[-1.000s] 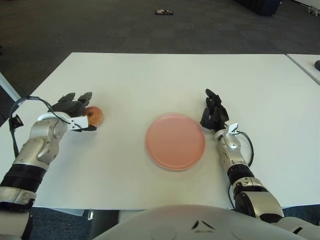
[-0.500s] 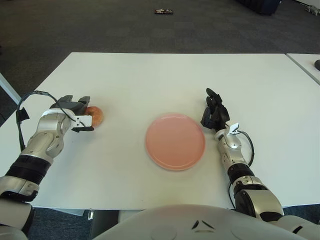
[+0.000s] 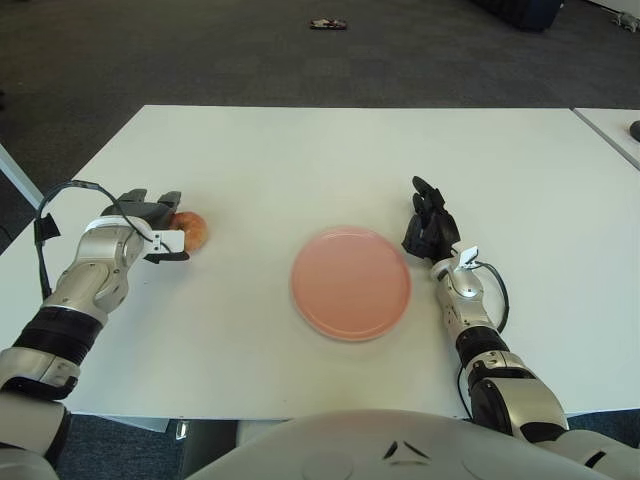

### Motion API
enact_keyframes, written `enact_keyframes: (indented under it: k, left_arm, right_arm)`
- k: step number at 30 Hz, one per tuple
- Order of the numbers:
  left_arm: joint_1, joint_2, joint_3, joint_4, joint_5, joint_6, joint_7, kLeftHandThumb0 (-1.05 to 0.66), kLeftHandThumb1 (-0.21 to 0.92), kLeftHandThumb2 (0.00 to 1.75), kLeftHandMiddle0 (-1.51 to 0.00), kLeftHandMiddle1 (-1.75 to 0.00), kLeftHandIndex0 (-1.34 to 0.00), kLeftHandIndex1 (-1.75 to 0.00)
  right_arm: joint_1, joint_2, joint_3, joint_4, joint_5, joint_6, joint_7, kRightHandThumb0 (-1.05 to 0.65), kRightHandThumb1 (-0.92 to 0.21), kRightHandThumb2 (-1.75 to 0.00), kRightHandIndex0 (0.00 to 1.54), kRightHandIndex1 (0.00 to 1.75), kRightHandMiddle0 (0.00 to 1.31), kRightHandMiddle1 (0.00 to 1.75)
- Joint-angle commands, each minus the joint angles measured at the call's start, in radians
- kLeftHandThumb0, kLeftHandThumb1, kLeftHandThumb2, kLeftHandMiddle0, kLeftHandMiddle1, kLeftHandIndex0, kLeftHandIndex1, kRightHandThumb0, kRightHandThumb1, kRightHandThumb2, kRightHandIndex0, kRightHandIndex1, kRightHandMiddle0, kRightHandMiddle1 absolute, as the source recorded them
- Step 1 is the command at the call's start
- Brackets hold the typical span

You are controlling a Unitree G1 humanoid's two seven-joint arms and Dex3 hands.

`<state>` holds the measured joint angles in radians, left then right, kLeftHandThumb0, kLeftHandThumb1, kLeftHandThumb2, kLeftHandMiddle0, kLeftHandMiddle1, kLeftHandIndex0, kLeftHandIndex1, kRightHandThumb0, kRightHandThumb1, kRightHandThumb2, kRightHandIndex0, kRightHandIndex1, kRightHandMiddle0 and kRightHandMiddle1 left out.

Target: Put the apple into the plate.

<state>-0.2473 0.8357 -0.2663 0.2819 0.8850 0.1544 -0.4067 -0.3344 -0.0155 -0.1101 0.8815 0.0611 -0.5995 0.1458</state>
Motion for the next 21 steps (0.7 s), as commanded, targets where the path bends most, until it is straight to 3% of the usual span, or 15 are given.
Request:
enact_keyframes:
  k: [1, 21]
  left_arm:
    - [-0.024, -0.015, -0.018, 0.033, -0.003, -0.016, 0.028, -1.05, 0.92, 0.38, 0.00, 0.00, 0.00, 0.00]
    - [-0.021, -0.031, -0.008, 0.092, -0.064, -0.091, 0.171, -1.05, 0.92, 0.35, 0.00, 0.00, 0.00, 0.00]
  right_arm:
    - [0.029, -0.009, -0.010, 0.038, 0.006, 0.025, -0.006, -0.37, -0.55, -1.36, 0.15, 0.00, 0.00, 0.38]
    - [0.031, -0.014, -0.005, 0.038, 0.001, 0.026, -0.009, -0.39, -0.60, -1.29, 0.15, 0.00, 0.00, 0.39]
